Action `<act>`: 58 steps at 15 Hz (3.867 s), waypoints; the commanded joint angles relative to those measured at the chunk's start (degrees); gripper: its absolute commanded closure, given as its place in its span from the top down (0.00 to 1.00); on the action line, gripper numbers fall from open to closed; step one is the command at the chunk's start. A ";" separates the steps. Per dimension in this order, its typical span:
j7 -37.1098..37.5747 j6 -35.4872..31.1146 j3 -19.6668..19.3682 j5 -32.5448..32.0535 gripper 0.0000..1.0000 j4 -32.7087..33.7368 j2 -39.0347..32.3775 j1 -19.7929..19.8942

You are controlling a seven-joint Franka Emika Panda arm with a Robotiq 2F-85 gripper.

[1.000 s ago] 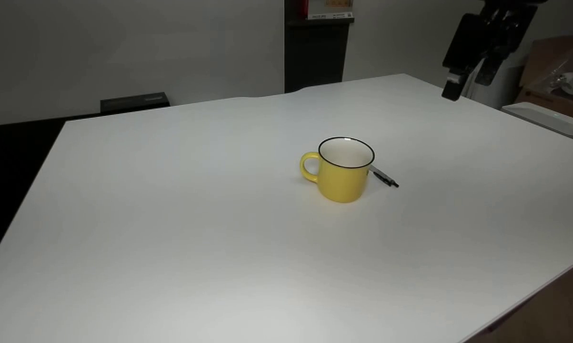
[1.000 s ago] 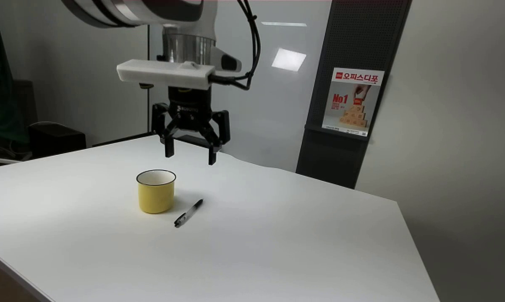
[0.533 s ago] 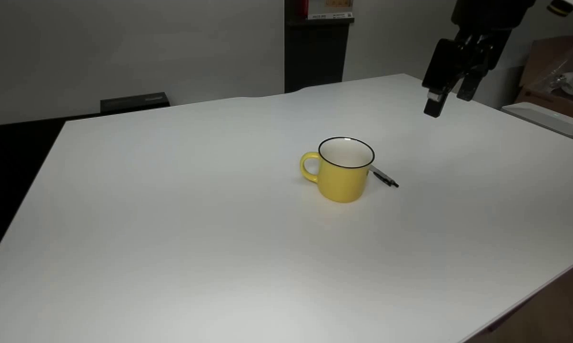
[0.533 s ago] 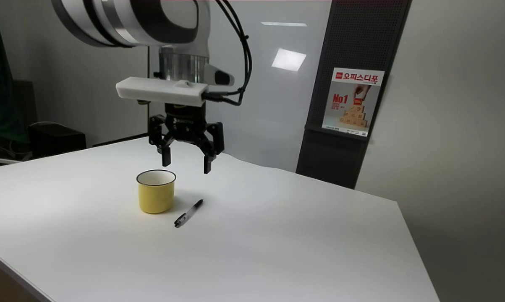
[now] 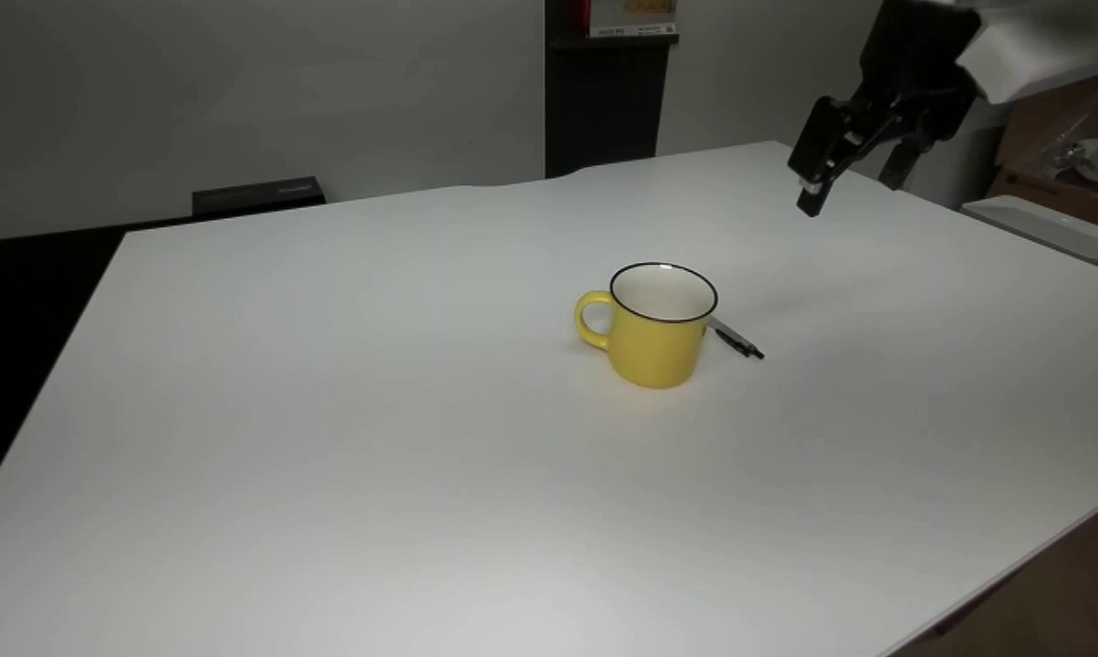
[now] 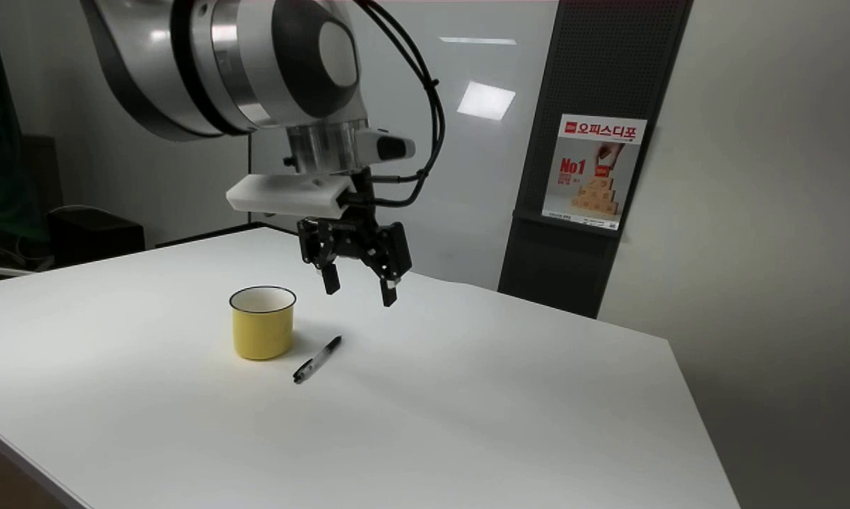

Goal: Put the pen in the cup

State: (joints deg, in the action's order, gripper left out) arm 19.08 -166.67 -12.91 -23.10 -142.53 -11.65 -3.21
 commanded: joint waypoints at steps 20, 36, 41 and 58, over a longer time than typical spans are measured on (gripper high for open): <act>-26.95 9.00 17.92 25.50 1.00 10.14 -14.58 10.42; -24.06 4.72 10.92 20.87 1.00 16.74 -22.18 5.39; -24.43 4.41 11.51 20.73 1.00 21.32 -26.34 4.30; -25.07 2.97 12.76 21.54 0.03 22.08 -25.85 4.41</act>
State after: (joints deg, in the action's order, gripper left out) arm -6.80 -163.77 -0.51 -1.19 -120.25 -38.49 0.55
